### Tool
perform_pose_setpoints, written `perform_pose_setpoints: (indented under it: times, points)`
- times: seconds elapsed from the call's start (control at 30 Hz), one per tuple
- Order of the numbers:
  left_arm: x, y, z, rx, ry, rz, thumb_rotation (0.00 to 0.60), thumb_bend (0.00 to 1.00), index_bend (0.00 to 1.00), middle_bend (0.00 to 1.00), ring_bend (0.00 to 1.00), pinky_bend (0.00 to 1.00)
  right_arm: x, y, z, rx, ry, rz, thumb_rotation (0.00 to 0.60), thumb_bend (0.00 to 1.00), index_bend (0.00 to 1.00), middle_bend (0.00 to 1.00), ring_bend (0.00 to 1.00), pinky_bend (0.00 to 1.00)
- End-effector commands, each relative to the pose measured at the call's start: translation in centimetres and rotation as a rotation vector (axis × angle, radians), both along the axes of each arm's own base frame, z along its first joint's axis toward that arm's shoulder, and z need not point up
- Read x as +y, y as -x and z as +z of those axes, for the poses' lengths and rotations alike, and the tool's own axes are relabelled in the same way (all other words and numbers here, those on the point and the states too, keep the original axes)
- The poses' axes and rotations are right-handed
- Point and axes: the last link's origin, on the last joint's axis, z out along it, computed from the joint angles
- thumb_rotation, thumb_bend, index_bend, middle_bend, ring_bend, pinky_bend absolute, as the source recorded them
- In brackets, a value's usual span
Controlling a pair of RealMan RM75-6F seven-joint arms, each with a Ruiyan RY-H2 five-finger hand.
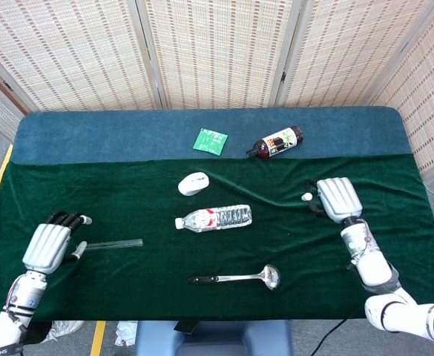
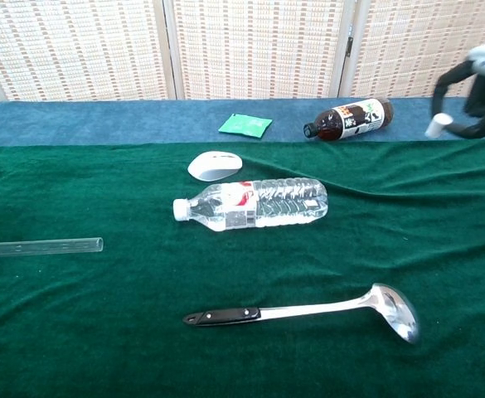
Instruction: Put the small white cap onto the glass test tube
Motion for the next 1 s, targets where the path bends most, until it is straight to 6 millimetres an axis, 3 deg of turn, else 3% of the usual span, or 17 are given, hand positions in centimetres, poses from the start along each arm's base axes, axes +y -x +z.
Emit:
perform_pose_setpoints:
  times: [0.03,0.33,0.53,1.0]
  points:
    - [1.8,-1.6,-1.3,0.037,0.047,-0.035,0.6,0.32,0.39,0.51,0.58,0.59,1.3,0.8,1.5,-0.005,0.027,-0.007,0.6,0.55,0.65,1.0,1.0,1.0]
    - [3.4,-3.8,-4.9,0.113,0.162,-0.024,0.6,0.25,0.4,0.72,0.76,0.78,2.6,2.6,3.2,-0.009,0.059,-0.04,0.6,0.55,0.66,1.0,1.0,1.0]
    - [3.9,-4.0,-7.1,0.144,0.198,0.007,0.6,0.26,0.43,0.8,0.83,0.81,2.7,3.4,2.9,-0.015,0.052,-0.057,0.6,0.55,0.66,1.0,1.0,1.0]
    - [3.7,-1.3,-9.0,0.152,0.195,0.156,0.6,0.3,0.48,0.83,0.86,0.81,2.4,4.2,2.2,-0.013,0.03,-0.07,0.6,0.55,0.68,1.0,1.0,1.0]
